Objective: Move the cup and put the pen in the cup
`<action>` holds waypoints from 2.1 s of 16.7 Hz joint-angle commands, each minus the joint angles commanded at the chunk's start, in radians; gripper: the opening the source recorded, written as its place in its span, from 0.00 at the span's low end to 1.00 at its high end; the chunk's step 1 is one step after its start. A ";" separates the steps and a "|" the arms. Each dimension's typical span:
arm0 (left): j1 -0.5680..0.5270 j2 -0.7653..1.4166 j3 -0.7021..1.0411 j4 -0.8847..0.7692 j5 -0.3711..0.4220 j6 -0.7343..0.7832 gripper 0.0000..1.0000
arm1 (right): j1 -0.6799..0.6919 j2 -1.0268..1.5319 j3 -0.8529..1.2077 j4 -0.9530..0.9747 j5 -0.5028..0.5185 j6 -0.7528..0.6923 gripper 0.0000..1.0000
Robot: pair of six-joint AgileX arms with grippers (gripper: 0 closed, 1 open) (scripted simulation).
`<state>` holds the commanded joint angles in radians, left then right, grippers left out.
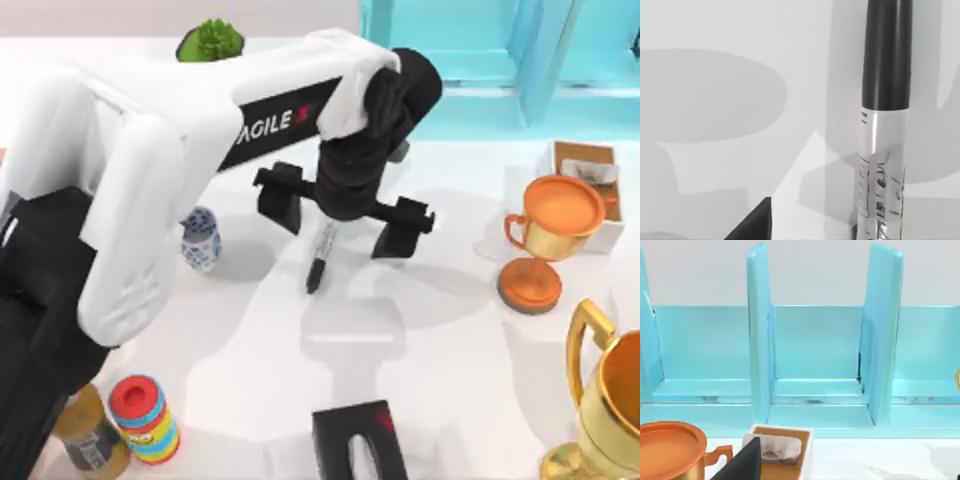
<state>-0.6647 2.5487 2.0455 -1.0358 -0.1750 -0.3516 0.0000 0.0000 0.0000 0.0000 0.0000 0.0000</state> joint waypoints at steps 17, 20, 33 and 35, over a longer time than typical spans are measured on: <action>0.000 0.000 0.000 0.000 0.000 0.000 0.00 | 0.000 0.000 0.000 0.000 0.000 0.000 1.00; -0.025 -0.073 0.004 -0.014 0.050 -0.033 0.00 | 0.000 0.000 0.000 0.000 0.000 0.000 1.00; -0.165 -0.452 -0.252 -0.154 0.032 -0.175 0.00 | 0.000 0.000 0.000 0.000 0.000 0.000 1.00; -0.160 -0.448 -0.248 -0.152 0.032 -0.173 0.00 | 0.000 0.000 0.000 0.000 0.000 0.000 1.00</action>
<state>-0.8245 2.1006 1.7977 -1.1876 -0.1425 -0.5245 0.0000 0.0000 0.0000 0.0000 0.0000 0.0000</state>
